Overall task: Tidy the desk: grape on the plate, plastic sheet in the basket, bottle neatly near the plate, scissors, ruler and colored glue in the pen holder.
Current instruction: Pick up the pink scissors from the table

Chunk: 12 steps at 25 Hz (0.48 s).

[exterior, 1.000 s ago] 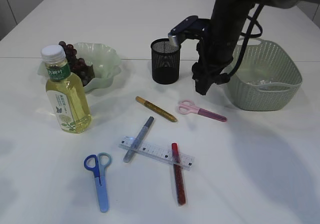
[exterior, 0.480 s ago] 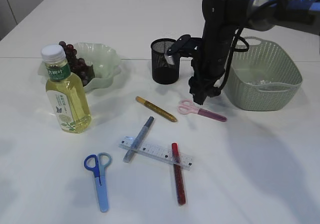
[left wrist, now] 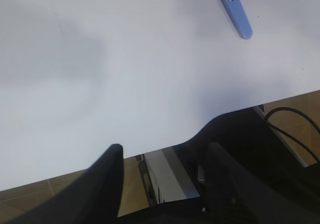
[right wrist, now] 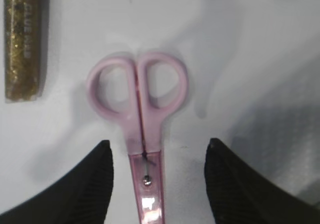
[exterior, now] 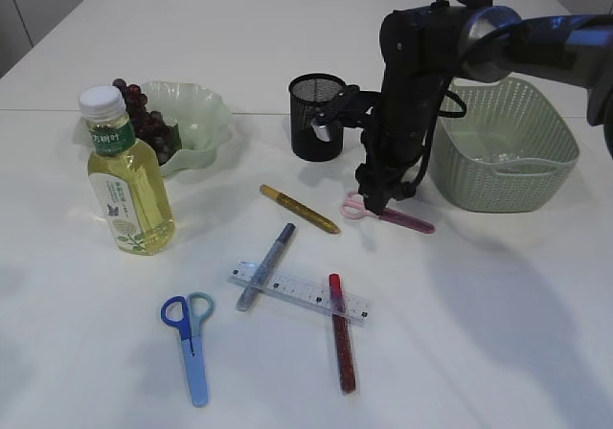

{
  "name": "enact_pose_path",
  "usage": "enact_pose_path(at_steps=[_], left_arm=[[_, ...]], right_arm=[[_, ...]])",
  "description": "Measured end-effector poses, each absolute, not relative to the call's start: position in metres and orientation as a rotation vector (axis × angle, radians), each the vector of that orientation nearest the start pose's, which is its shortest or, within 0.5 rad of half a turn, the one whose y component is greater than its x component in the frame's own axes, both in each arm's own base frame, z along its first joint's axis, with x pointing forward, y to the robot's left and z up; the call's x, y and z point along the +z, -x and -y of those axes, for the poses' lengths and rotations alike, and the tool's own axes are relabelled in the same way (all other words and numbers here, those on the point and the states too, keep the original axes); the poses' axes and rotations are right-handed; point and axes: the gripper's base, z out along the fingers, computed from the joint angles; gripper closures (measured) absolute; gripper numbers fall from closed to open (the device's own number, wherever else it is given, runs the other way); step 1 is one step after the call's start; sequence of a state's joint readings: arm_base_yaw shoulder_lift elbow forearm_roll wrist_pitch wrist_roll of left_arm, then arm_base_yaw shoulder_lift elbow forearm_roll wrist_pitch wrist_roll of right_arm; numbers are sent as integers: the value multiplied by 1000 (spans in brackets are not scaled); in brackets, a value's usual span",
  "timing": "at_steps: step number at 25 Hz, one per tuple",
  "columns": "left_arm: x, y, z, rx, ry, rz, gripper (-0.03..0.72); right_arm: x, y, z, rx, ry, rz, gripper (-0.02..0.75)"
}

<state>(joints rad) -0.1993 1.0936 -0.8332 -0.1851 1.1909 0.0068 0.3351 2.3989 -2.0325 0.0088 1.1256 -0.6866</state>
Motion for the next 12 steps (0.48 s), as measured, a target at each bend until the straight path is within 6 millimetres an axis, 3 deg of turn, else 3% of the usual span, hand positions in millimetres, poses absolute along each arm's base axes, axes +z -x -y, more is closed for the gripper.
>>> enact_pose_path(at_steps=[12], left_arm=[[282, -168, 50, -292, -228, -2931, 309]], right_arm=[[133, -470, -164, -28, 1476, -2606, 277]])
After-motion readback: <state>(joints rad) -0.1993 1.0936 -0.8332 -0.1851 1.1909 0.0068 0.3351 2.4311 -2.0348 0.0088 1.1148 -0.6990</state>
